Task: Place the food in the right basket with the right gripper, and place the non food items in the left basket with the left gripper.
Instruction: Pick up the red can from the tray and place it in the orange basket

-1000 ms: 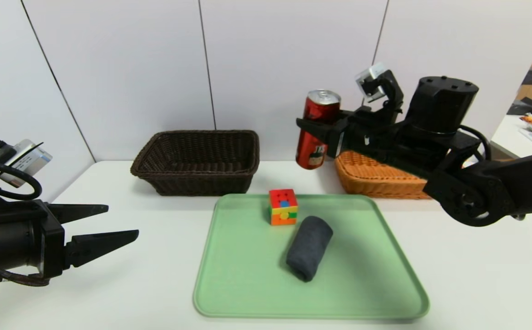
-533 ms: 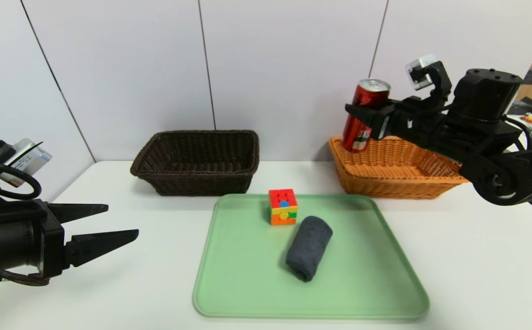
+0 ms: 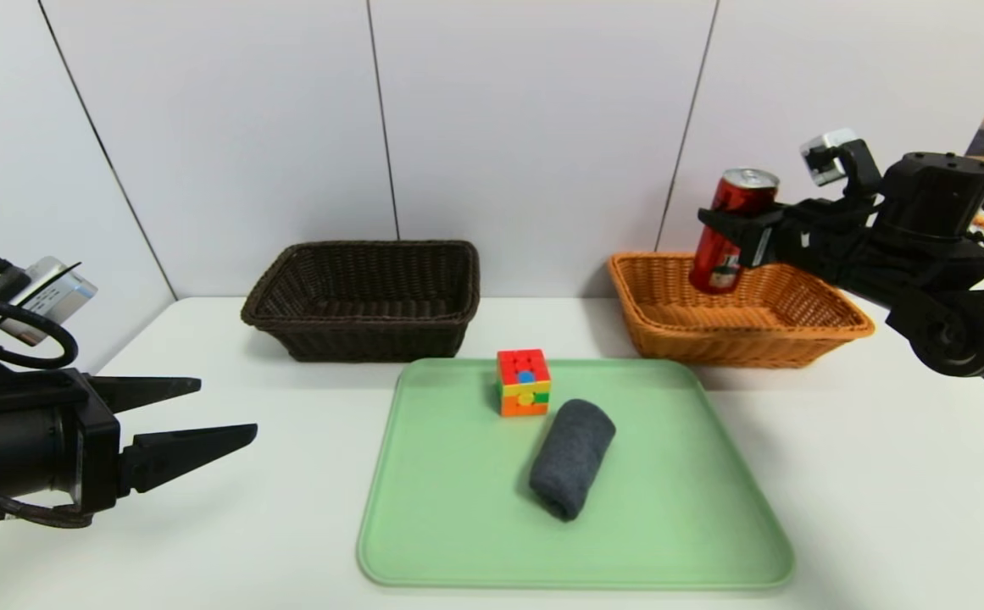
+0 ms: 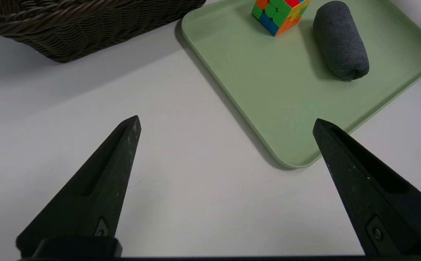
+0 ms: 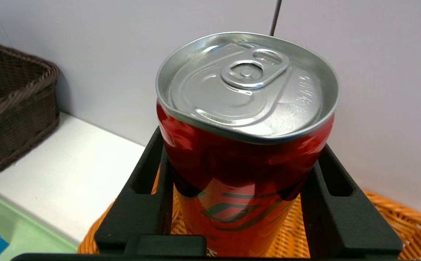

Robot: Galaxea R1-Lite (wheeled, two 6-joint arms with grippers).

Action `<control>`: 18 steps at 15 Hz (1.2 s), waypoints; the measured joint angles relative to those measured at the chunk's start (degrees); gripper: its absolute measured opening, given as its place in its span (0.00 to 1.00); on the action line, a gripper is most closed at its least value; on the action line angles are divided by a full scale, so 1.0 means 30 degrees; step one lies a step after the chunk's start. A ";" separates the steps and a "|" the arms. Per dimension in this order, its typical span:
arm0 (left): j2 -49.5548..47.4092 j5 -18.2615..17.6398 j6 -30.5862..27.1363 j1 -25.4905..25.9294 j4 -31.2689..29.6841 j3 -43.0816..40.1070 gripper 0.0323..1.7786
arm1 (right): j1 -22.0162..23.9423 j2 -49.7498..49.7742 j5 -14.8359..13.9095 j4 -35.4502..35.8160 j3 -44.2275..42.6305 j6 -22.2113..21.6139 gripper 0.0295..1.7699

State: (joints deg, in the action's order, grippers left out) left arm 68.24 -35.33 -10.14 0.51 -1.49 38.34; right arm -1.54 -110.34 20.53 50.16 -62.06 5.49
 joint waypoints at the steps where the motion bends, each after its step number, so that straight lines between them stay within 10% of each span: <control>1: 0.0016 0.0000 0.0004 0.0000 0.0000 0.0000 0.95 | 0.0268 -0.0118 0.0008 -0.0183 0.0089 -0.0004 0.52; 18: 0.0228 0.0008 -0.0016 0.0000 0.0012 -0.0138 0.95 | 0.1044 -0.3186 0.0037 -0.0028 -0.0910 0.0061 0.52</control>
State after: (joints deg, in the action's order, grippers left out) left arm 68.93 -35.30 -10.19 0.51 -1.45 37.92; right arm 1.60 -119.89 20.64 50.08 -64.79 5.67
